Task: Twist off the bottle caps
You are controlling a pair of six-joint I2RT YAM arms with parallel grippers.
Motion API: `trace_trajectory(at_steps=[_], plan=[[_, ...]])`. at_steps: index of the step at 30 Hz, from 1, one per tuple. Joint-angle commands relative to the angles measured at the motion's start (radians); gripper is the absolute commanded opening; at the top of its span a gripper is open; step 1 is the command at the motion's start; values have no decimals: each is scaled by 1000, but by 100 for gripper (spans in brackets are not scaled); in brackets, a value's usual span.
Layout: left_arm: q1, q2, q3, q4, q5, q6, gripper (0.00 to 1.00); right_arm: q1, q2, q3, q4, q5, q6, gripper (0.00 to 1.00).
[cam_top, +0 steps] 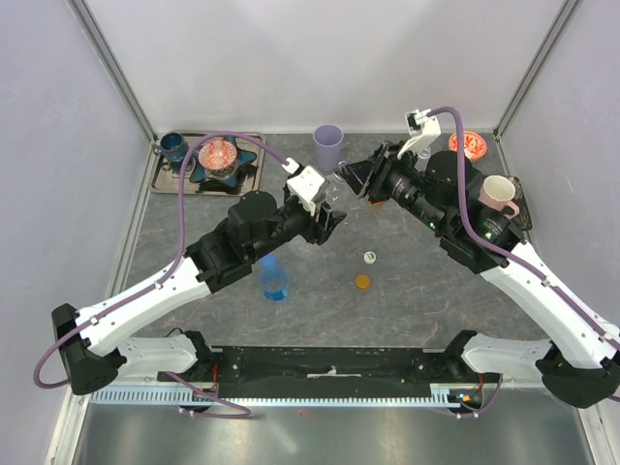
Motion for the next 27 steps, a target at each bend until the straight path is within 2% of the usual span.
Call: trace_trajectory(at_steps=[1, 3, 6, 7, 9, 10, 11, 13, 16, 18, 22, 27], plan=[[-8, -35, -2, 79, 72, 29, 44, 0, -78, -73, 64, -131, -78, 0], [4, -58, -8, 79, 154, 17, 44, -2, -104, -79, 83, -173, -110, 0], [55, -62, 13, 78, 388, -40, 42, -3, -118, -53, 62, -269, -151, 0], [78, -58, 34, 75, 554, -63, 42, -2, -119, -45, 54, -312, -160, 0], [159, -35, 48, 113, 747, -164, 42, -6, -121, -27, 45, -381, -180, 0], [185, -26, 54, 142, 938, -207, 42, -8, -124, -21, 42, -406, -200, 0], [223, -12, 56, 215, 1022, -298, 43, -8, -127, -20, 42, -450, -206, 0], [247, 22, 56, 287, 1201, -386, 43, -14, -132, -17, 39, -510, -242, 0], [262, 56, 48, 445, 1340, -562, 44, -16, -138, -22, 46, -630, -271, 0], [264, 74, 48, 549, 1413, -623, 44, -17, -144, -28, 68, -709, -288, 0], [264, 115, 33, 732, 1478, -806, 44, -16, -153, -39, 114, -808, -308, 0], [264, 154, 21, 860, 1512, -911, 44, -16, -142, -39, 129, -869, -319, 0]])
